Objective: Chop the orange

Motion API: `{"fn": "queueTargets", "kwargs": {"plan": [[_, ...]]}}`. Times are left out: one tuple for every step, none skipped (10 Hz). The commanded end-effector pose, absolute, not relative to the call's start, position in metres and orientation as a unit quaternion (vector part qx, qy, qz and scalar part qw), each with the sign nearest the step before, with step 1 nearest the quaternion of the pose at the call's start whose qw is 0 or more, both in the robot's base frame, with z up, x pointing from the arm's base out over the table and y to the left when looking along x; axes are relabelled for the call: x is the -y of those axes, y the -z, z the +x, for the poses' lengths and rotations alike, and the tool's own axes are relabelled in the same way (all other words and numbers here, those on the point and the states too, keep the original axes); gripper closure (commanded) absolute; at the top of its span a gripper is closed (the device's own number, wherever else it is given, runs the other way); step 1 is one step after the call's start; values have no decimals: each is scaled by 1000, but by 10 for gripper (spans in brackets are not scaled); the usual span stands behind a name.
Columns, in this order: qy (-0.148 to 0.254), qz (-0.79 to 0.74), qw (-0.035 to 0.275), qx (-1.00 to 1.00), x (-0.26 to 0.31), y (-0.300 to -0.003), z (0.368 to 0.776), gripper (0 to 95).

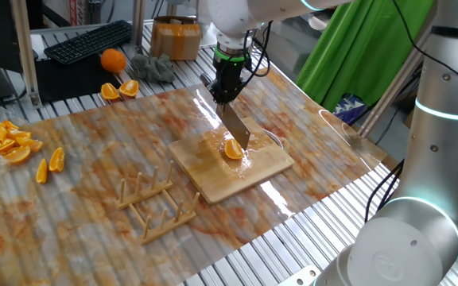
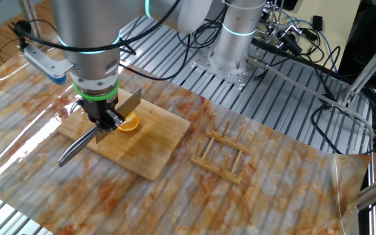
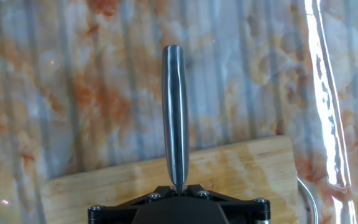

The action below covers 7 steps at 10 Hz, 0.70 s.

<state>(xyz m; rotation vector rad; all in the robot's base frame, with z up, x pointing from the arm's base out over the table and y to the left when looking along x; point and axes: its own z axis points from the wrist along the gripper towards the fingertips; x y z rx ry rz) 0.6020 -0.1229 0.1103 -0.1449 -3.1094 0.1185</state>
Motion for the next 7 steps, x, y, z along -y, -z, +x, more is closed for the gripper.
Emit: {"fn": "queueTargets", "kwargs": {"plan": [[-39, -71, 19, 996, 123, -110, 601, 950], [-38, -82, 20, 996, 124, -110, 601, 950], [-36, -91, 19, 995, 124, -110, 601, 950], [-37, -95, 19, 995, 124, -110, 601, 950], [-33, -102, 19, 994, 124, -110, 601, 950], [-33, -108, 18, 993, 125, -111, 602, 950], [-33, -110, 17, 993, 126, -111, 602, 950]]}}
